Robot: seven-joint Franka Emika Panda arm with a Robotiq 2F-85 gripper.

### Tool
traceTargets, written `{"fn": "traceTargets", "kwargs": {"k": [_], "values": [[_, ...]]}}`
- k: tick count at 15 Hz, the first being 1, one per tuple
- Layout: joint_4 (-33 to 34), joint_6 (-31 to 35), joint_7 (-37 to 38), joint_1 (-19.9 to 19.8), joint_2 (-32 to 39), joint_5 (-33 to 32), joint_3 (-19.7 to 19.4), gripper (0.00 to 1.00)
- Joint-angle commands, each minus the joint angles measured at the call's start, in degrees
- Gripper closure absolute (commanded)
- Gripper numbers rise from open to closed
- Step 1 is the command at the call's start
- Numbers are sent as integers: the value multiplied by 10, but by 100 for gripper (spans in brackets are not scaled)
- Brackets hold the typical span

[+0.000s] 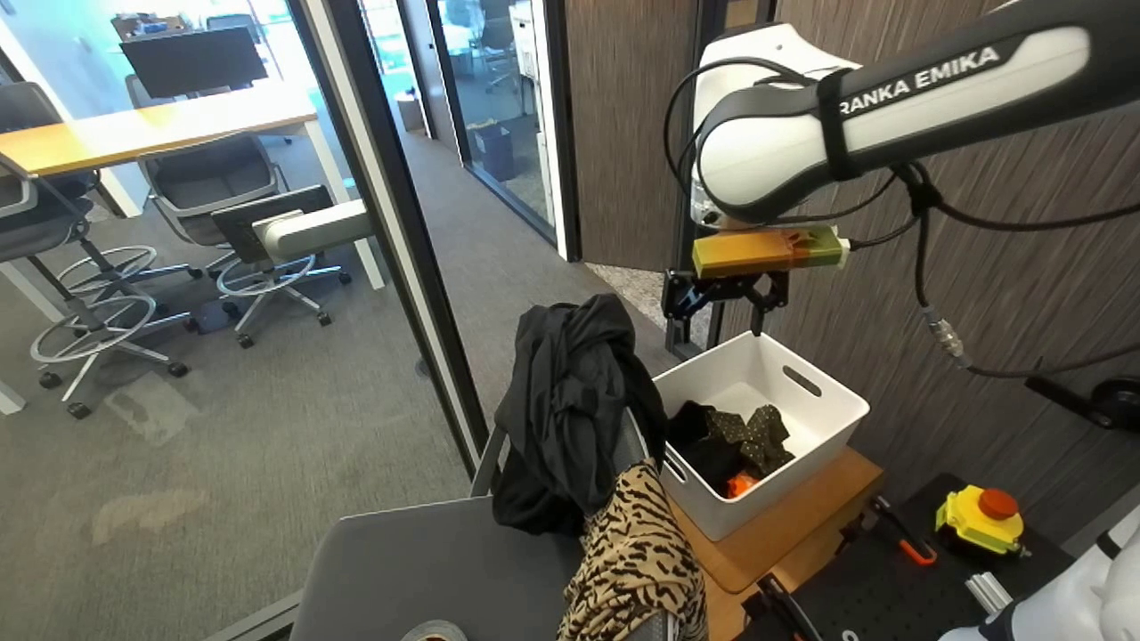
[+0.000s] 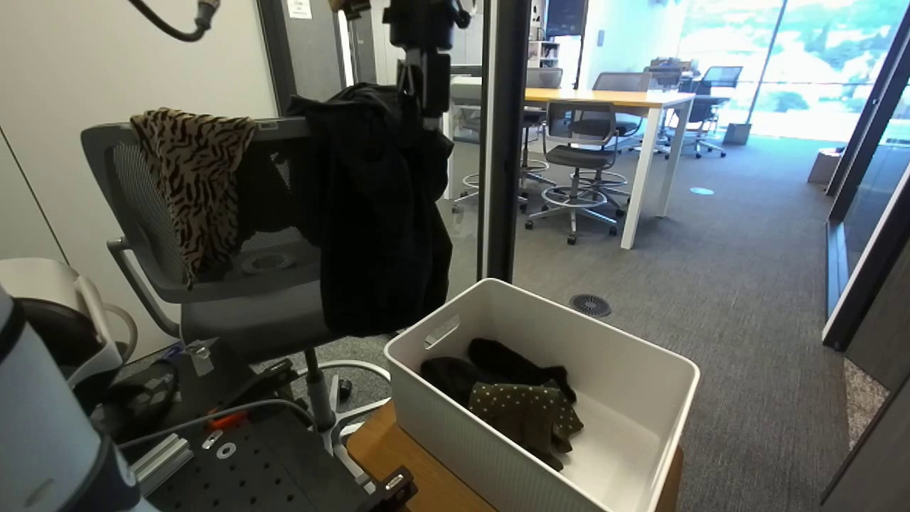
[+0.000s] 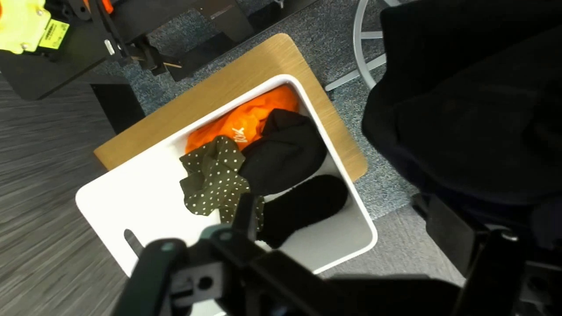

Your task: Pick up the cloth with green and white dots from the chair's headrest and place it inside the box

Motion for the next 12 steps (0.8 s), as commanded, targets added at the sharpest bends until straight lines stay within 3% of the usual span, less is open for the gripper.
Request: {"fn": "traceTargets", "kwargs": {"k": [1,5,12], "values": [[-47,-21,12,23,-125,25,43,0],[-70,-57,21,36,-200,42,74,0],[-127,-77,-5,26,-287,68,60,0]]}}
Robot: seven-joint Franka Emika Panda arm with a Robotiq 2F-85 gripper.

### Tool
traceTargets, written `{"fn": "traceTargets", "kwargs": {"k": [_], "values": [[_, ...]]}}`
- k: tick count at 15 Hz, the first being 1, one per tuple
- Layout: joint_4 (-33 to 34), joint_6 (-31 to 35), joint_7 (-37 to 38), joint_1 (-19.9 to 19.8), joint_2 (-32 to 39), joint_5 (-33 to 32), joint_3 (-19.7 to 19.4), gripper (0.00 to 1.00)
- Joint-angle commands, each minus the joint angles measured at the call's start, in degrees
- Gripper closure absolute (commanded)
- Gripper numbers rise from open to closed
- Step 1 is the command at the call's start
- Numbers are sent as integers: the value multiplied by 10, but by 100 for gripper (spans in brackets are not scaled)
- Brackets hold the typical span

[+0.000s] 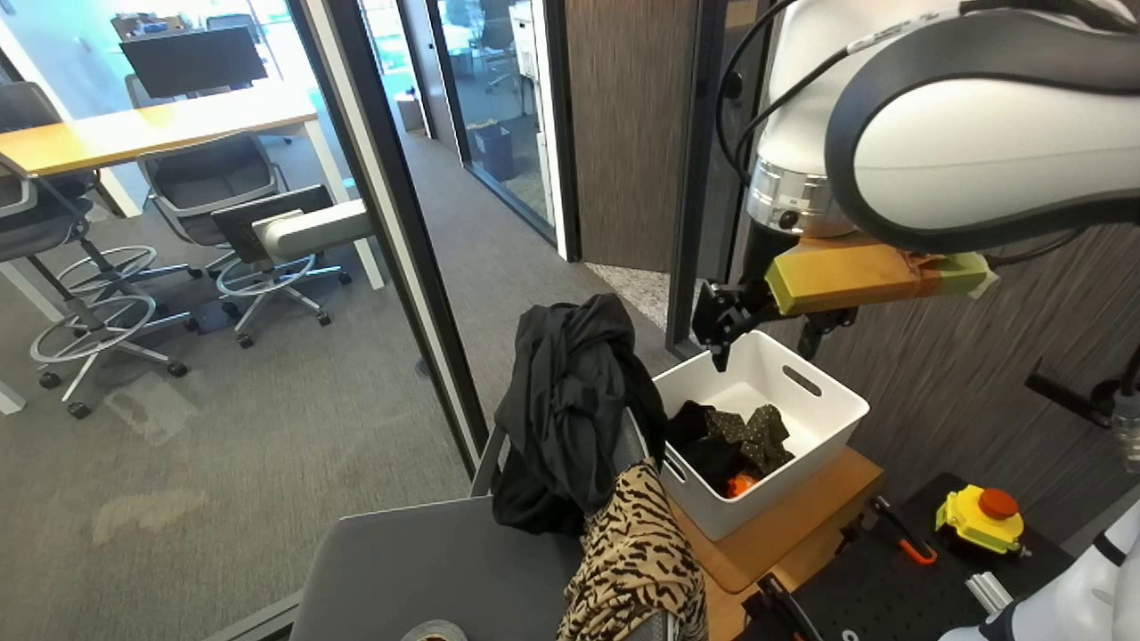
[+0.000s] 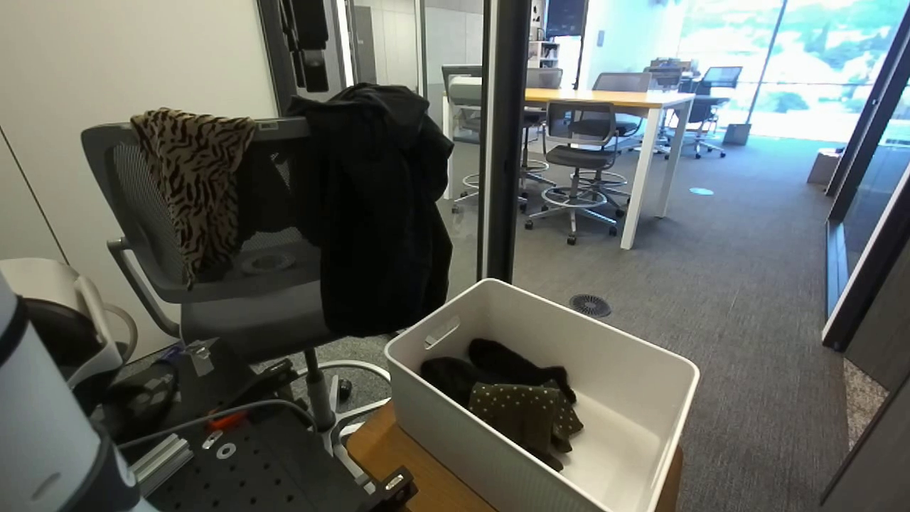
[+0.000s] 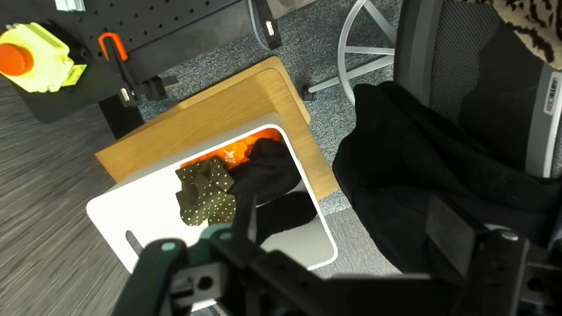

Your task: Pick up the cloth with green and white dots from the chair's headrest and place it inside the box

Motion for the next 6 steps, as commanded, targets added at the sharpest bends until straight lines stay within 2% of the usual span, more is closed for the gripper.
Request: {"fn": "traceTargets", "kwargs": {"k": [1,6], "values": [[-30,1,-21,-10,-48,19,-5,0],[-31,-2,-15,-22,-42,11,6,0]]}}
